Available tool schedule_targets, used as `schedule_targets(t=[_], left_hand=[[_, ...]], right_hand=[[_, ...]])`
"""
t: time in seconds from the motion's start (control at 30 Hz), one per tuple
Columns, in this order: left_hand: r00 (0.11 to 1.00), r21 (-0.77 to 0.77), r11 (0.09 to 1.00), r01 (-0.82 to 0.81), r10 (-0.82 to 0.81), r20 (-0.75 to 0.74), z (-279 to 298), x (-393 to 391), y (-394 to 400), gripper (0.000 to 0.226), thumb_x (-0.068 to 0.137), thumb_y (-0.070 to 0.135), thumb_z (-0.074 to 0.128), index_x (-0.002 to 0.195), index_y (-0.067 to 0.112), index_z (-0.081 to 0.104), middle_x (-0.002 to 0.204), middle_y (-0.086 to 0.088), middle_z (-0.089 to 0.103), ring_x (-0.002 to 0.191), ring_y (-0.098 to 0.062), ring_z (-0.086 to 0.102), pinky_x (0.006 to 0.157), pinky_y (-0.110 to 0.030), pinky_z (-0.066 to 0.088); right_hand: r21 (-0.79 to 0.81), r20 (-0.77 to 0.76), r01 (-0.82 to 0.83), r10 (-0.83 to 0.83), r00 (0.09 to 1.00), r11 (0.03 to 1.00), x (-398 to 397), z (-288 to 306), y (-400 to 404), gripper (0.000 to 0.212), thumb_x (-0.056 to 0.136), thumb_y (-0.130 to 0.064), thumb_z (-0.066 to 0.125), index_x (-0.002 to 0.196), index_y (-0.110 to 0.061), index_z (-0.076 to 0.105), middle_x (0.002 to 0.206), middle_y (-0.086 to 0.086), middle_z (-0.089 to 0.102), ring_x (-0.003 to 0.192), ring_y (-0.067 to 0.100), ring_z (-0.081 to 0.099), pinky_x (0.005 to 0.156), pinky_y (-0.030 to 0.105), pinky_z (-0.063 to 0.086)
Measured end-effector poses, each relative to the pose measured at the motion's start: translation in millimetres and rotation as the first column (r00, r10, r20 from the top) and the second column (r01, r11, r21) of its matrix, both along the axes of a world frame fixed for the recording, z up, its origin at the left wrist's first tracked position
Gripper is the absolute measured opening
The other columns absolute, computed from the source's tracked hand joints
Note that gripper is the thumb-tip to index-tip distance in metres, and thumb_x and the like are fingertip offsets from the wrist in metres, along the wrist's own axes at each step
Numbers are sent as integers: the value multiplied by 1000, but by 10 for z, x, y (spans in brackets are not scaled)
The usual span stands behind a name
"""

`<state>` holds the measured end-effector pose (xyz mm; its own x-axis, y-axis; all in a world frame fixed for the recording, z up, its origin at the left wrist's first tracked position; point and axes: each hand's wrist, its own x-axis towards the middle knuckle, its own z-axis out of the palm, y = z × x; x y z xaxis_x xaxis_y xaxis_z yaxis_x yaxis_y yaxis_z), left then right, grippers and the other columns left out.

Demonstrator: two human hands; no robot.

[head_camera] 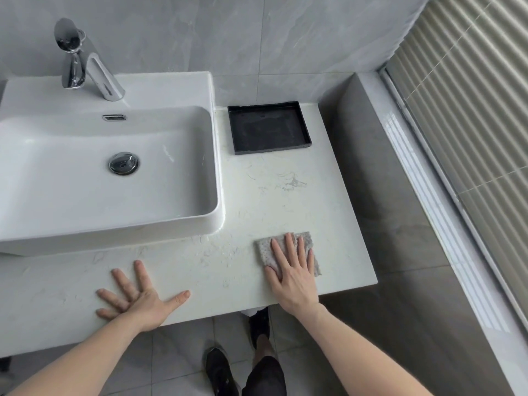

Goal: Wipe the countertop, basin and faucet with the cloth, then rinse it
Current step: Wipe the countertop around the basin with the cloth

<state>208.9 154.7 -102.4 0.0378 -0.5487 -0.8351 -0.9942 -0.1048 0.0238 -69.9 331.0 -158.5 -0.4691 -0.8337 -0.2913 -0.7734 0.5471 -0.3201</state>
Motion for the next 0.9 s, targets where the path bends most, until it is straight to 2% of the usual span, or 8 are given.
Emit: schedule_targets(t=[0.17,0.27,0.4,0.47,0.53,0.63,0.73,0.9], left_hand=[[1000,-6,1000,-1,1,-3,-4,-4,2,148,39,107,42,130,40,-54,140,-7,-61,139,-51,-38,115,-69,-9],[1000,-1,1000,-4,4,-6,-4,7,2,148,37,107,41,127,41,-56,139,-6,-63,139,-51,-39,114,-69,-9],[1000,4,1000,-11,11,-19,24,8,-2,149,36,108,41,128,41,-56,139,-6,-63,139,-51,-39,114,-70,-9],[1000,7,1000,-6,6,-13,21,15,-1,149,36,108,41,129,40,-55,138,-7,-63,138,-51,-39,114,-70,-9],[1000,14,1000,-12,12,-11,32,11,-4,150,36,108,41,131,40,-54,139,-7,-62,139,-51,-39,114,-70,-9],[1000,10,1000,-11,11,-12,42,1,-1,150,39,106,43,134,39,-52,142,-7,-60,140,-52,-37,114,-70,-9],[1000,12,1000,-9,9,-11,49,-12,-1,151,40,106,45,136,38,-50,143,-7,-59,140,-51,-37,114,-70,-9],[1000,9,1000,-9,9,-27,14,6,-3,152,38,105,46,136,40,-50,140,-6,-62,138,-50,-40,114,-70,-11]], right_hand=[[-15,-13,226,-226,974,974,-717,-8,424,59,106,-50,15,164,-37,6,172,0,-10,158,20,-14,129,50,-4],[-10,38,429,-428,903,903,-1102,44,647,57,108,-42,19,163,-28,20,173,6,6,159,27,5,127,54,13],[-129,128,598,-584,801,791,-1170,304,519,42,110,-24,31,151,-34,37,167,-1,27,153,29,28,113,53,37],[-248,177,572,-544,820,782,-1003,388,378,43,109,-16,37,149,-30,41,162,-2,35,149,23,32,117,44,34],[-284,228,485,-433,872,827,-732,347,277,49,109,-15,42,157,-26,37,167,-4,29,156,15,21,127,39,21],[-205,157,183,-152,976,962,-201,163,195,56,109,-20,43,162,-27,24,171,-4,12,159,14,-1,130,44,9],[-64,39,-62,65,997,996,251,74,225,57,111,-42,27,163,-39,6,171,-9,-12,156,19,-21,127,48,-11],[-6,-68,7,-7,998,1000,43,-6,619,61,109,-49,22,162,-41,-8,170,-10,-21,156,19,-24,127,48,-13]])
